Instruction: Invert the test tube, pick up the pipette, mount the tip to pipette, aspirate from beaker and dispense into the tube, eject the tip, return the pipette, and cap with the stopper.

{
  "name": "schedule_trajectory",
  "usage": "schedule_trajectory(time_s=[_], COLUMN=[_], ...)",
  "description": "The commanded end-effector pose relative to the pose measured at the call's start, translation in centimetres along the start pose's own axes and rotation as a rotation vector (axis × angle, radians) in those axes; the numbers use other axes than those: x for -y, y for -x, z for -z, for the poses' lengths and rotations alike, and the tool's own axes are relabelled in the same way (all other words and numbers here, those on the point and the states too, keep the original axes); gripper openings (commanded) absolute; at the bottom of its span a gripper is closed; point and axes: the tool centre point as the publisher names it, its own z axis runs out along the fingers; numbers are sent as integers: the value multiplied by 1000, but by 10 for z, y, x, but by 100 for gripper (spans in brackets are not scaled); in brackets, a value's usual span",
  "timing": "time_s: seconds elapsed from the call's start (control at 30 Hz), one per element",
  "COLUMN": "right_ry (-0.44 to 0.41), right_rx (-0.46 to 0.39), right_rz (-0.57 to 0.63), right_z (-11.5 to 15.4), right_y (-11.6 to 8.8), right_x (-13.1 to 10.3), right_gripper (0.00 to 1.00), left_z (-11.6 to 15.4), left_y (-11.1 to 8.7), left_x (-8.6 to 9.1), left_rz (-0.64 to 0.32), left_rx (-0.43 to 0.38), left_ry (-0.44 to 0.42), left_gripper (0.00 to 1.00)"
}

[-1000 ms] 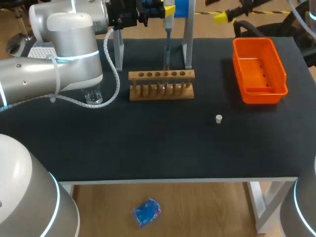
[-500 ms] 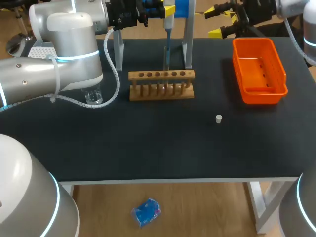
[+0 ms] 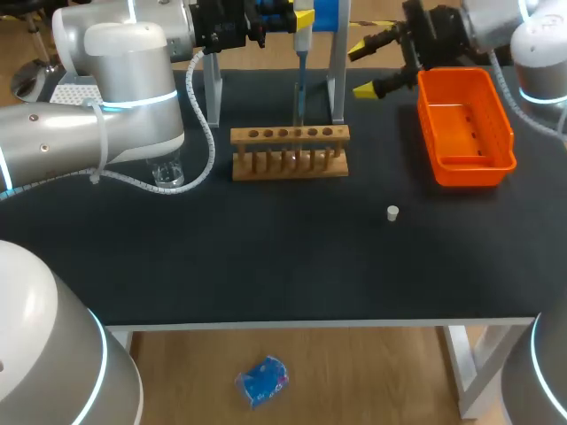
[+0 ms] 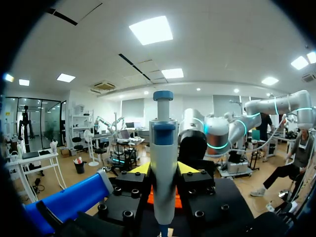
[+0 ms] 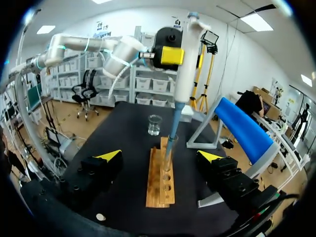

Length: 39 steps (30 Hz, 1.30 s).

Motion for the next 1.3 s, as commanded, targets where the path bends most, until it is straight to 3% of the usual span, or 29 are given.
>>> schedule_trajectory(time_s=[0.03,0.47,1.3], right_ry=[-4,-35,-41], right_rx=[-16,-112,-150], right_rz=[-6,-17,-30], right_z=[-18,-57,-74], right_y=[7,30,33], right_x=[9,35,36], right_gripper=[100,100,100], left_z=[-1,-1,-1], left_y=[-1,-1,-1], left_x=[0,0,0], left_rz=[0,0,0], left_rx=[3,3,3], left_ry=[0,0,0], left_gripper=[0,0,0])
